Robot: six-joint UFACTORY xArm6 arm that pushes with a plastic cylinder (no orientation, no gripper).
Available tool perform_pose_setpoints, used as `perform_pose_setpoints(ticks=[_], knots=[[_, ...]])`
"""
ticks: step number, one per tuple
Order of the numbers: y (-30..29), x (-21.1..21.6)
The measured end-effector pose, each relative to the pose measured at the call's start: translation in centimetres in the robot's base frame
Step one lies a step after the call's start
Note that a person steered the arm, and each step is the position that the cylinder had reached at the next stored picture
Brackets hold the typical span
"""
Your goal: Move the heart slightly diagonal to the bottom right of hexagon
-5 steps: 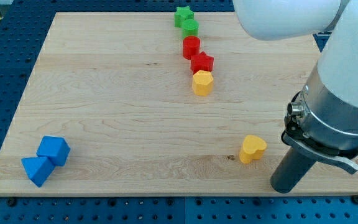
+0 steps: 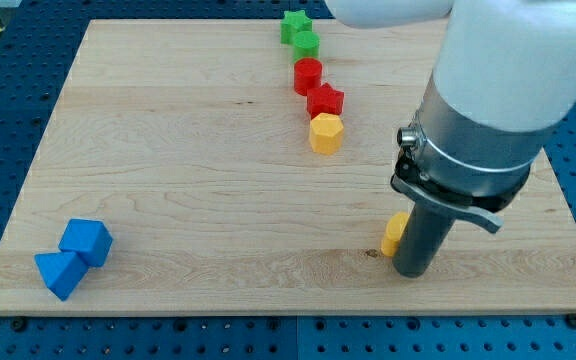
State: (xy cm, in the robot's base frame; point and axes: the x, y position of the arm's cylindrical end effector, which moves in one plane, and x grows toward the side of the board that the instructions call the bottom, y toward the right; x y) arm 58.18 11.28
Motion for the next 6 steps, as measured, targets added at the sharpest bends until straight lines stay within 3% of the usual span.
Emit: perform_pose_setpoints(ticks=[2, 5, 6], knots=[[0.0, -3.0], [2.9, -4.2], [0.7, -5.0]])
